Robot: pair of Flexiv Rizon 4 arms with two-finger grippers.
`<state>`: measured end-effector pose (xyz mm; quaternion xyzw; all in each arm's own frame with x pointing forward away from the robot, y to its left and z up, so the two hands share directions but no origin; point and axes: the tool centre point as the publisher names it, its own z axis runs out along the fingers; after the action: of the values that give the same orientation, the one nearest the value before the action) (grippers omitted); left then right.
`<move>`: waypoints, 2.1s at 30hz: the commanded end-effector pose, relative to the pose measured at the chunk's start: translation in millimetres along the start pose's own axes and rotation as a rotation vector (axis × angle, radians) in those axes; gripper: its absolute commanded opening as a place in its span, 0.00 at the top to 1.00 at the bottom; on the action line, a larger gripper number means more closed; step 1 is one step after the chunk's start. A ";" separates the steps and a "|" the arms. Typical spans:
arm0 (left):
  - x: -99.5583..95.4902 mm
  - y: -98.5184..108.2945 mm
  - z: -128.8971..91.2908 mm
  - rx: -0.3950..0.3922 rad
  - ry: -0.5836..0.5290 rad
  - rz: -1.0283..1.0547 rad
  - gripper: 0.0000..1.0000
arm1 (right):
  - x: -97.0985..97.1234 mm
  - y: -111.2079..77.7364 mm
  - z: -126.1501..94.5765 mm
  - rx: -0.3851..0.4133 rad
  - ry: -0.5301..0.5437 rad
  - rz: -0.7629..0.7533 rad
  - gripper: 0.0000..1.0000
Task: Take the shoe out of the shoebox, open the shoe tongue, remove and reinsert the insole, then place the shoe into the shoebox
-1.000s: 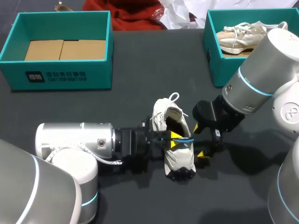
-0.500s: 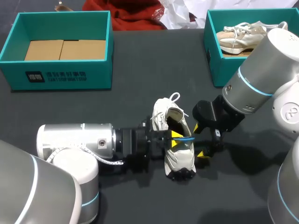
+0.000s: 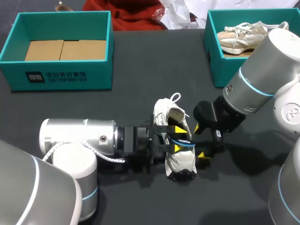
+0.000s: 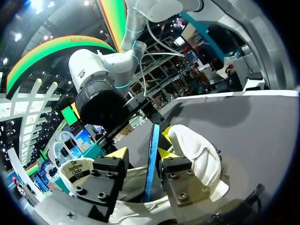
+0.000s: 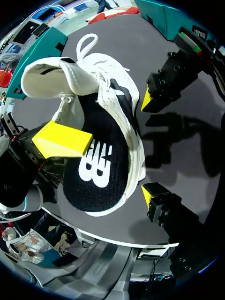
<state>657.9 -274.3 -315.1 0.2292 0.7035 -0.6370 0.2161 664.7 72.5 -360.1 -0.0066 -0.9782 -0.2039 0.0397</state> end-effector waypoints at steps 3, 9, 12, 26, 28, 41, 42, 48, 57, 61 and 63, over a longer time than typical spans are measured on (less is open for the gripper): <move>1.5 0.7 6.4 0.000 0.031 -0.001 0.78 | 1.1 0.0 1.1 0.001 -0.003 0.000 0.00; 5.1 6.1 5.6 -0.031 0.068 0.011 1.00 | 1.1 0.0 1.1 0.001 -0.003 0.000 0.00; 6.2 13.1 3.5 -0.069 0.076 0.021 1.00 | 1.1 0.0 1.1 0.001 -0.003 0.000 0.00; 5.9 28.2 -6.1 -0.124 0.056 -0.021 1.00 | 1.1 0.0 1.1 0.001 -0.003 0.000 0.00; 5.0 25.7 -6.2 -0.120 0.053 -0.029 1.00 | 1.1 0.0 1.1 0.001 -0.003 0.000 0.00; -1.1 6.8 -4.9 -0.092 0.055 -0.050 0.67 | 1.1 0.0 1.1 0.001 -0.003 0.000 0.00; -1.0 5.8 -4.9 -0.092 0.057 -0.050 0.66 | 1.1 0.0 1.1 0.001 -0.003 0.000 0.00; 0.1 0.0 -6.7 -0.094 0.072 -0.055 0.67 | 1.1 0.0 1.1 0.001 -0.003 0.000 0.00; 1.9 -7.6 -14.1 -0.109 0.094 -0.065 0.64 | 1.1 0.0 1.1 0.001 -0.003 0.000 0.00; 2.9 -9.0 -18.6 -0.118 0.109 -0.067 0.64 | 1.1 0.0 1.1 0.001 -0.003 0.000 0.00; 3.8 -9.9 -21.1 -0.122 0.116 -0.067 0.63 | 1.1 0.0 1.1 0.001 -0.003 0.000 0.00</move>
<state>650.0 -259.3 -311.4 0.2261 0.7565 -0.5893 0.1712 664.7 72.5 -360.1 -0.0066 -0.9782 -0.2039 0.0397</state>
